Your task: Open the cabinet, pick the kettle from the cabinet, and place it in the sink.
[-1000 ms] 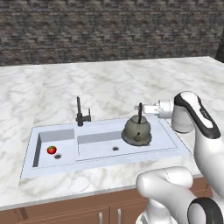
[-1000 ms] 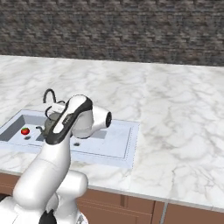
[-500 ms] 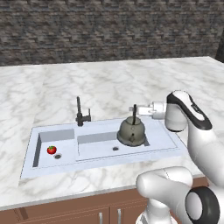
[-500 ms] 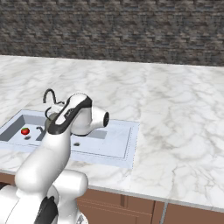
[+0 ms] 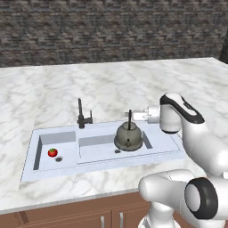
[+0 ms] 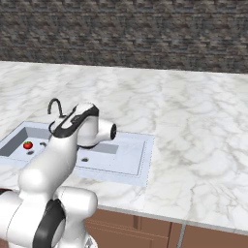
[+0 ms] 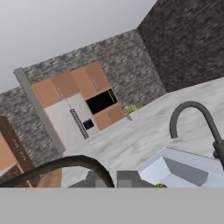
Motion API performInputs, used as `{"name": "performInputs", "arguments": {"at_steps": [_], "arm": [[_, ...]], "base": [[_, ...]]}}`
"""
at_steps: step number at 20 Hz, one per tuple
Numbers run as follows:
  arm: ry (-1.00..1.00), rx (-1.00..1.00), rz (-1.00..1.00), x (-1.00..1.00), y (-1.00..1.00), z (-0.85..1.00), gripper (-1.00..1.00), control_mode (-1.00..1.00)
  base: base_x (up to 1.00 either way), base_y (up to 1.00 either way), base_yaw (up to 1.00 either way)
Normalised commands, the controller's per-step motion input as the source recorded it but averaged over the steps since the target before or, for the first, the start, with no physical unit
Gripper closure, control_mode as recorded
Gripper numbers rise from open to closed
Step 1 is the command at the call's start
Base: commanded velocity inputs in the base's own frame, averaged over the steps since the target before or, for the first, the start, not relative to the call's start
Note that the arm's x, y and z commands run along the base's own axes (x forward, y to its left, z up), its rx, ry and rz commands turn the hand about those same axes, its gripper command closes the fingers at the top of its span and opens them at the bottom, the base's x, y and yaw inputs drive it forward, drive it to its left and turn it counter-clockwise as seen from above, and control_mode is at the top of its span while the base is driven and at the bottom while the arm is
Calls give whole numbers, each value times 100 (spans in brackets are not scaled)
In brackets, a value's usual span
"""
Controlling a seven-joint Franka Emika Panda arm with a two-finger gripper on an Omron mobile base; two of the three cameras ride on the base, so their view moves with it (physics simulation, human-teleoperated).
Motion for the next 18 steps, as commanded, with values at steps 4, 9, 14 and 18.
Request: {"name": "performInputs", "arguments": {"at_steps": [4,9,14,18], "arm": [[0,-2,4,24,14,-20,100,-100],[0,0,4,27,8,-19,100,-100],[0,0,1,31,7,-13,100,-100],[0,0,0,21,5,-15,100,-100]], "base": [[0,0,0],[0,0,0],[0,0,0],[0,0,0]]}}
